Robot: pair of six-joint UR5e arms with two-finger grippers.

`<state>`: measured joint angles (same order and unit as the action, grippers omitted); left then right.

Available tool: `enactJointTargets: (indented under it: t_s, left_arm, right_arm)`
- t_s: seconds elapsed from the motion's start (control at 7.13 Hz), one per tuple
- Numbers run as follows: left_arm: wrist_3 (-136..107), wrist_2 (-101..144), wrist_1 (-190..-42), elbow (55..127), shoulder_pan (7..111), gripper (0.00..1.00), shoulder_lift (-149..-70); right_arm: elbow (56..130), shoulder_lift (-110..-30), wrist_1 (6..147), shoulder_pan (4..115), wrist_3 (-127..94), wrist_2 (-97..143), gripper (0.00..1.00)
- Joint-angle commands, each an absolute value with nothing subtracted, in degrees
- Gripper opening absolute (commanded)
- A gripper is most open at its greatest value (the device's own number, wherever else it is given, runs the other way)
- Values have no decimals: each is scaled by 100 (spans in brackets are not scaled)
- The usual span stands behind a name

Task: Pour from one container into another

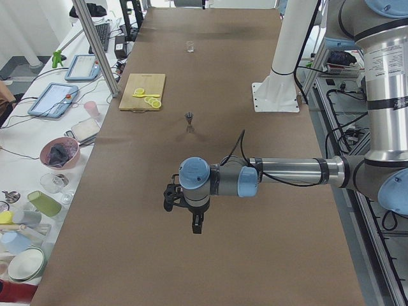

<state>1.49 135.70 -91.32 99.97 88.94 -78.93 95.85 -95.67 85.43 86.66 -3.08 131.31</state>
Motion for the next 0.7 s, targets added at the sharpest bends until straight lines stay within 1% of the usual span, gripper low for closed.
enactJointTargets:
  t_s: [0.0, 0.56]
  left_arm:
    - [149, 13570, -9132, 9993, 8895, 99, -7893]
    - [149, 13570, -9141, 10028, 8886, 99, -7910]
  right_arm:
    - [9632, -9589, 8543, 8666, -308, 13131, 100]
    - [9624, -9562, 8552, 8666, -360, 13201, 100]
